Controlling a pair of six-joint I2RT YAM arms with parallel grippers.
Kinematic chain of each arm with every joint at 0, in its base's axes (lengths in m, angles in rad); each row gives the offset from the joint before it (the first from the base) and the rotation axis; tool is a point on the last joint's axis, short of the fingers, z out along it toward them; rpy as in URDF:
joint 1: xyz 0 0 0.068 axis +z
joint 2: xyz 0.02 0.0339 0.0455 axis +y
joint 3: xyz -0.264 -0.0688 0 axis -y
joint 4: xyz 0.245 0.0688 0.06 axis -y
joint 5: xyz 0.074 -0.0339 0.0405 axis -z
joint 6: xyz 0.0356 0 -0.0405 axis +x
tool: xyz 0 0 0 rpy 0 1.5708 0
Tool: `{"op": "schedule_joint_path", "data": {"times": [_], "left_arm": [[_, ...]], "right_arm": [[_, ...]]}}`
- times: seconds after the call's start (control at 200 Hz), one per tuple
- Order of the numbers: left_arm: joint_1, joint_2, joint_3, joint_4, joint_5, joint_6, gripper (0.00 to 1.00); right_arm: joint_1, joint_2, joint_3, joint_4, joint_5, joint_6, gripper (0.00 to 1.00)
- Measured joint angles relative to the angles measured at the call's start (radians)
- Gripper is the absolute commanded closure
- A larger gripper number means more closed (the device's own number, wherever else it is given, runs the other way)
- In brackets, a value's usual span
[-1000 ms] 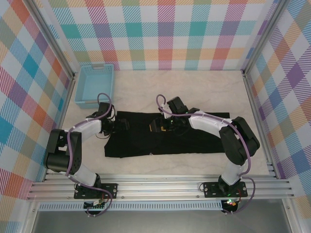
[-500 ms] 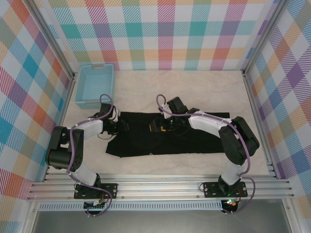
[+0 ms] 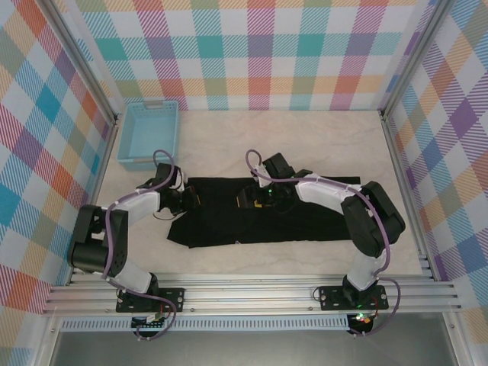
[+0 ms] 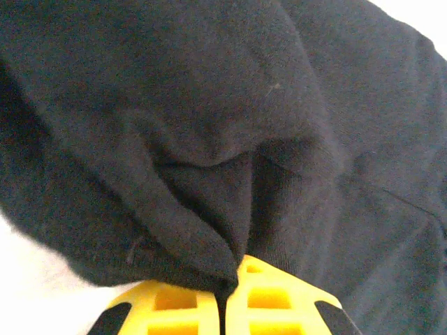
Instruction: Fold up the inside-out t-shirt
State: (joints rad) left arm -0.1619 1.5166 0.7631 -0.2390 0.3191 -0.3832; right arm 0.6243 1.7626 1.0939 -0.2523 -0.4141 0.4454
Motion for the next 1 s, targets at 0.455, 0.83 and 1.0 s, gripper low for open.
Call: {"op": "schedule_joint_path", "data": {"times": [0.455, 0.83, 1.0], "left_arm": [[0.172, -0.231, 0.134, -0.471, -0.211, 0.014, 1.0], [0.26, -0.256, 0.489, -0.845, -0.497, 0.142, 1.0], [-0.031, -0.231, 0.588, -0.893, -0.486, -0.002, 1.0]], "right_arm": [[-0.14, -0.125, -0.004, -0.011, 0.027, -0.061, 0.25], [-0.249, -0.222, -0.105, -0.039, 0.047, -0.074, 0.25], [-0.261, -0.252, -0.117, -0.056, 0.097, -0.093, 0.25]]}}
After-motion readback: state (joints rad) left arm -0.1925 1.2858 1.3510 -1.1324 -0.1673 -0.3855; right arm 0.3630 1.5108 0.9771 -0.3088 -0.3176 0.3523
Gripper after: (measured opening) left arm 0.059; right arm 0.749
